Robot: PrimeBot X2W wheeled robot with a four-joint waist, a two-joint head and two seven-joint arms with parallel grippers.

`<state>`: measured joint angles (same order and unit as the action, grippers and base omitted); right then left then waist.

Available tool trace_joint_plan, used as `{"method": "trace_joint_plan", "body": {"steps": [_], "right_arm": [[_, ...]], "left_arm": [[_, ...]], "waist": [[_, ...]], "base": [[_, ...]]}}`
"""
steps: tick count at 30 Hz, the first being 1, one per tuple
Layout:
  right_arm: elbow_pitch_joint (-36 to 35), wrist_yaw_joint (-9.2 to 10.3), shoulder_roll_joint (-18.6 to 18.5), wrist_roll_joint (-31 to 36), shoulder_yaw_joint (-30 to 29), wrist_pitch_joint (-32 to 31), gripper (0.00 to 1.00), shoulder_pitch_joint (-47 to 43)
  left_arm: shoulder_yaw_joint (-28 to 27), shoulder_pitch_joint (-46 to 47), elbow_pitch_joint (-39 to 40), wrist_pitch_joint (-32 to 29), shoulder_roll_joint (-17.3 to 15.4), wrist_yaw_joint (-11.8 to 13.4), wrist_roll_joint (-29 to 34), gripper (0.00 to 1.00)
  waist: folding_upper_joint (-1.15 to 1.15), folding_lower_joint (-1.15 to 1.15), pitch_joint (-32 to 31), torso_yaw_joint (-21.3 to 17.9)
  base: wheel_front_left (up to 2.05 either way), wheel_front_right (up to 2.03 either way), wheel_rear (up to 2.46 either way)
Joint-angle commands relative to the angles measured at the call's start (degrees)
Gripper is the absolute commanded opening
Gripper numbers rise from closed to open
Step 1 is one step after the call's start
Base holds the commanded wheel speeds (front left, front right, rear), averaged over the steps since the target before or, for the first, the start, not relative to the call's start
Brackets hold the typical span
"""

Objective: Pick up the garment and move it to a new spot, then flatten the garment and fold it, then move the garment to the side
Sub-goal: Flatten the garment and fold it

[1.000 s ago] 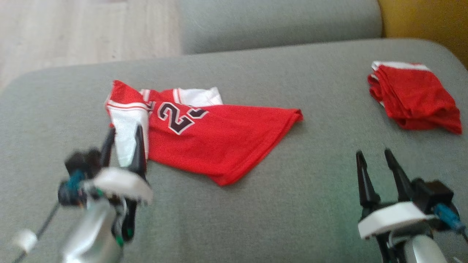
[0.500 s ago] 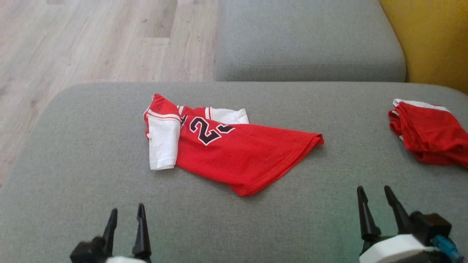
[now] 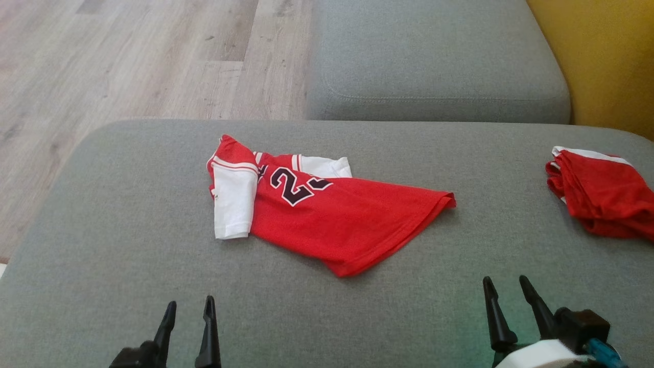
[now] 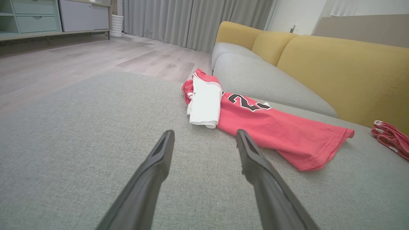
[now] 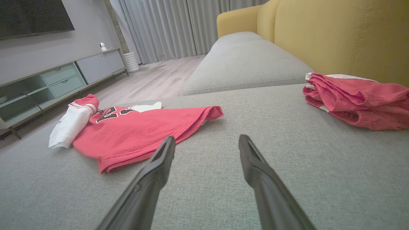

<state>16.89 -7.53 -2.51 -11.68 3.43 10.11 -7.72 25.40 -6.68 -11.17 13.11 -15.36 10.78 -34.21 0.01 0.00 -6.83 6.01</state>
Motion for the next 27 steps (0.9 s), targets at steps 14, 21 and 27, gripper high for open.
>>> {"method": "trace_joint_plan", "body": {"steps": [14,21,27], "right_arm": [[0.0,0.04,-0.4,0.0,1.3,1.3,1.00,3.6],[0.9,0.04,-0.4,1.7,-0.5,-0.8,1.00,7.7],[5.1,0.04,-0.4,5.6,-3.3,-4.7,1.00,16.6]], "left_arm": [[-1.7,2.4,3.1,-0.5,-1.3,1.1,0.2,1.00],[-0.9,3.2,3.4,-0.6,-1.3,0.9,0.6,1.00],[0.6,4.6,3.5,-0.8,-0.6,0.5,1.4,1.00]], "waist": [[-0.01,0.00,0.4,0.3],[-0.01,0.00,2.6,3.2],[-0.01,0.00,6.2,7.9]], "base": [[0.00,0.00,0.00],[0.00,0.00,0.00],[0.00,0.00,0.00]]}}
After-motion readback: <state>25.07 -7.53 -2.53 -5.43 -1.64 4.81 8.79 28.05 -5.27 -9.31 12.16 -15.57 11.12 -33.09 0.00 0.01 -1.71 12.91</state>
